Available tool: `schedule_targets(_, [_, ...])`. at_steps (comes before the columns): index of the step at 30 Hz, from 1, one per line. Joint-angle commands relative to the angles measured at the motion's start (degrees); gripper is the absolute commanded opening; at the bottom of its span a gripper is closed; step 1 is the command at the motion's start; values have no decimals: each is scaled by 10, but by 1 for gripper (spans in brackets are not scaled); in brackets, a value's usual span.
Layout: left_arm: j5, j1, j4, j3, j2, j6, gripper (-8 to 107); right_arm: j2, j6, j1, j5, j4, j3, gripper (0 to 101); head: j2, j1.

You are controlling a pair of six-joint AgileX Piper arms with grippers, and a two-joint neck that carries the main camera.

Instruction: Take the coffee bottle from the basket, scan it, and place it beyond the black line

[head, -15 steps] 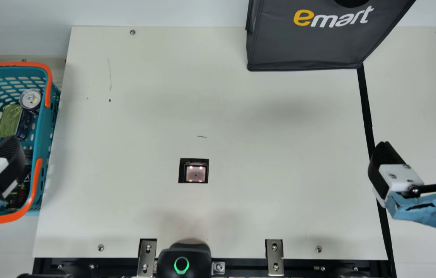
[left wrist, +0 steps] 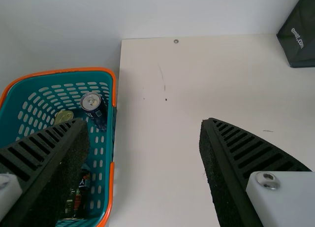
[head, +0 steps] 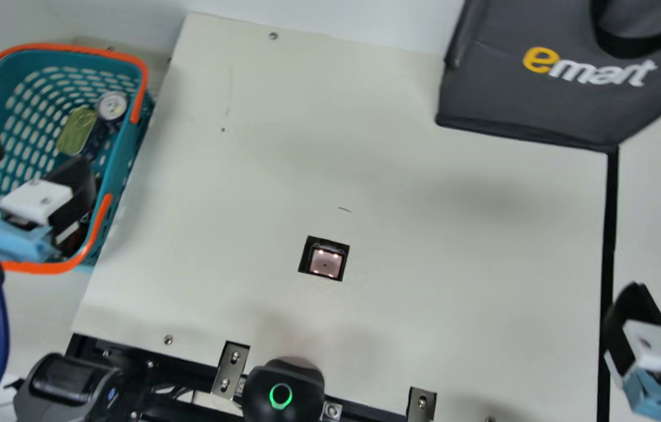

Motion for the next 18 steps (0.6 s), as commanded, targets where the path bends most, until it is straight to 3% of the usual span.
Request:
schedule_targets(1, [0, 0, 0, 0, 0, 0, 90, 0, 0, 0, 0, 0, 0, 91, 42, -16])
schedule_targets(18, [0, 0, 0, 0, 0, 0, 90, 0, 0, 0, 0, 0, 0, 91, 42, -16])
